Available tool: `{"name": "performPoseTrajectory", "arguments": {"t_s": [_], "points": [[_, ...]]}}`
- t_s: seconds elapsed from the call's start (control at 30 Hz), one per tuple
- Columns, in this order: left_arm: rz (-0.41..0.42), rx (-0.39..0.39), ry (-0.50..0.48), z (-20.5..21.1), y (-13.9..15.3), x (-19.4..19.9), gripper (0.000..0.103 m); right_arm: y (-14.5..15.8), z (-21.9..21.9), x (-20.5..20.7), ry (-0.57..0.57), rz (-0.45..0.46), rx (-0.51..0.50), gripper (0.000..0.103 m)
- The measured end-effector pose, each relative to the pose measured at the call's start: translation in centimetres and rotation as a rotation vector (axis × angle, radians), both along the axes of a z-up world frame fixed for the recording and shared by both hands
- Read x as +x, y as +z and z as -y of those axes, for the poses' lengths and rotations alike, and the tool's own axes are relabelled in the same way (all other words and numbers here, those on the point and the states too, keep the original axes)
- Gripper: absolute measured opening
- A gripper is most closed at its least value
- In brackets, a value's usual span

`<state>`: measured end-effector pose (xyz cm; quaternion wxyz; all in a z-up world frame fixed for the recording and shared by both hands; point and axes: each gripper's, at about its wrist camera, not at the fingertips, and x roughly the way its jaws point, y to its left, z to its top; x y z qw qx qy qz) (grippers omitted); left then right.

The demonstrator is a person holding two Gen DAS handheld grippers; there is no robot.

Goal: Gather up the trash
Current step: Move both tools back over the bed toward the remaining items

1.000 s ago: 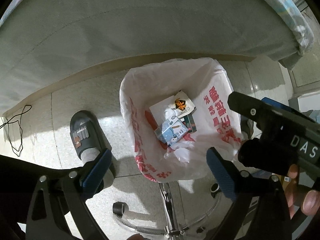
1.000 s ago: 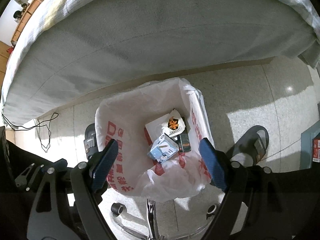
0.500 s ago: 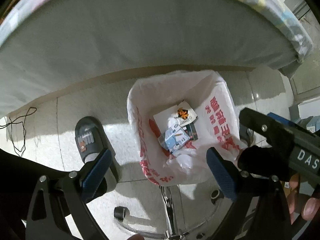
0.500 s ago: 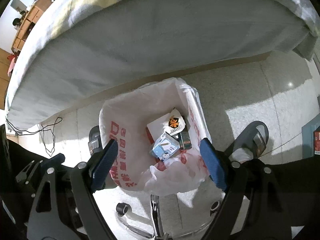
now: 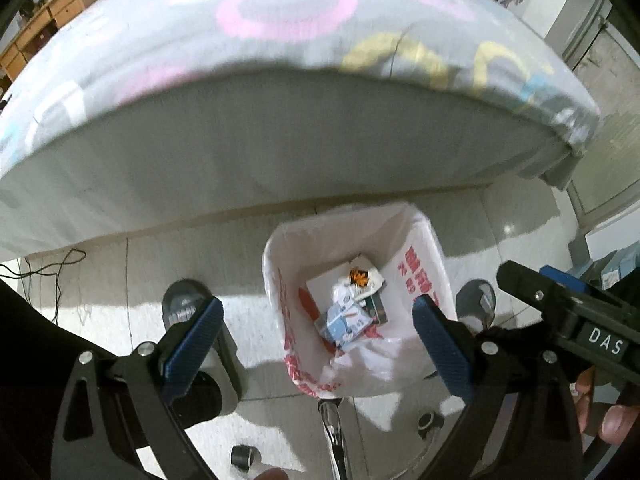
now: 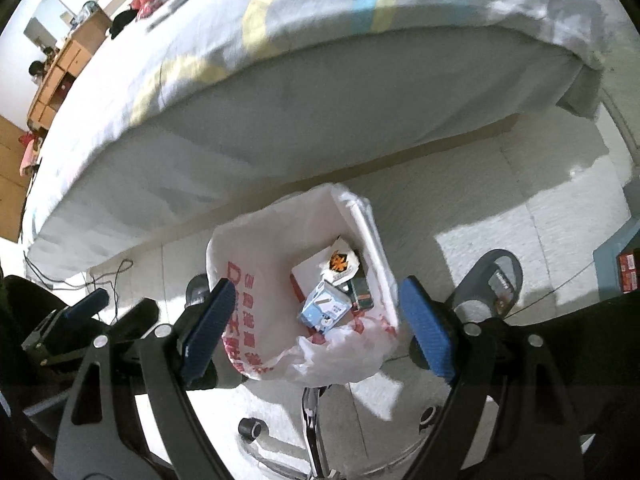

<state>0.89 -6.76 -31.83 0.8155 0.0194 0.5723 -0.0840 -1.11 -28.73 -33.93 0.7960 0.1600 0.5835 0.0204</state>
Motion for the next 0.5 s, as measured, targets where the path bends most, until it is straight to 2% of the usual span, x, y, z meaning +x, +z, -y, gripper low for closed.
{"name": "performPoseTrajectory", "arguments": {"t_s": [0.3,0.5], "points": [[0.131,-0.015,0.017,-1.1,4.9,0.8,0.093,5.5,2.0,-0.1,-0.032,0.133,-0.035,0.082],[0.215,-0.042,0.052,-2.3,8.9,2.7,0.093,9.6,2.3,2.3,0.008,0.218,-0.085,0.082]]}}
